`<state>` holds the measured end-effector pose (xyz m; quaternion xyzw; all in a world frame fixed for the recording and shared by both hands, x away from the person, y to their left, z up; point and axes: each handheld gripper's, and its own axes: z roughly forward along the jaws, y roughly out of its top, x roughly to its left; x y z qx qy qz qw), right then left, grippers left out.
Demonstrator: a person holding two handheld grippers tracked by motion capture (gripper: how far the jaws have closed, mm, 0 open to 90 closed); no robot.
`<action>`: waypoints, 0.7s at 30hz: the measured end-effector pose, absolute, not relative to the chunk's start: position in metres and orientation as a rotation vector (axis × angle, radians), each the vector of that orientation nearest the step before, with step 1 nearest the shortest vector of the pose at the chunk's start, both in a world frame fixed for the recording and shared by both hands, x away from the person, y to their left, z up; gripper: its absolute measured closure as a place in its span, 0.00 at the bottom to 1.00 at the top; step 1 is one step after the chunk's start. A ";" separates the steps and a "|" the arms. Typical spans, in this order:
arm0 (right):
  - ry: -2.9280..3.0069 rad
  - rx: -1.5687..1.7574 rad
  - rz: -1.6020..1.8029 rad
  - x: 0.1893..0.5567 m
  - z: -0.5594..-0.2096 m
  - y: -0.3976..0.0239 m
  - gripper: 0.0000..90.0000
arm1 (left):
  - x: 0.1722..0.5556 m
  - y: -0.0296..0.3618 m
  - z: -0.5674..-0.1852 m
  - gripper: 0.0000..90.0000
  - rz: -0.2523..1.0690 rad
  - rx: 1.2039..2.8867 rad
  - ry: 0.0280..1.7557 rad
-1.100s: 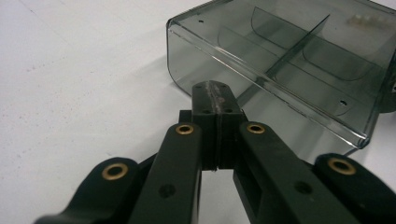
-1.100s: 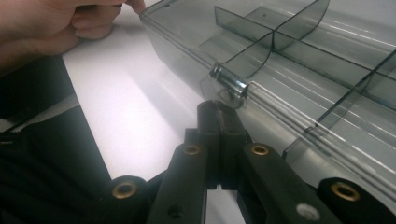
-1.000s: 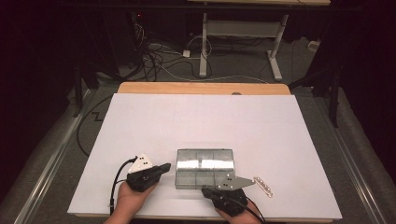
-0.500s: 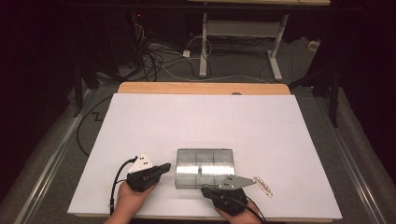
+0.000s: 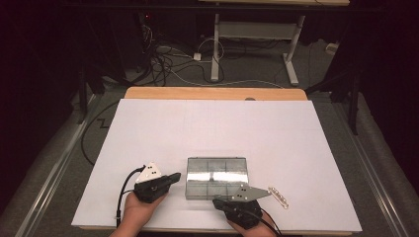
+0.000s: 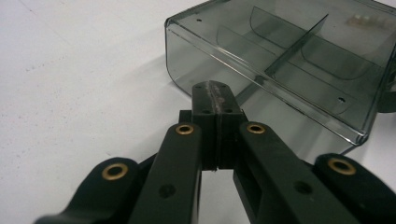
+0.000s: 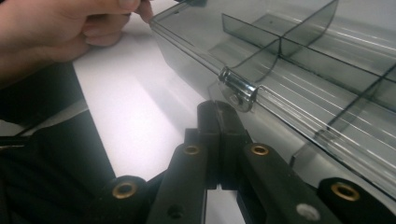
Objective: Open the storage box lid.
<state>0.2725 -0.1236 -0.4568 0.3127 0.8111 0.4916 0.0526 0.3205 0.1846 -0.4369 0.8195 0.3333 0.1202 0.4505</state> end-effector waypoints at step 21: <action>2.435 0.959 1.572 0.271 -0.456 -0.131 1.00 | 0.320 0.185 -0.437 0.97 0.295 2.023 0.827</action>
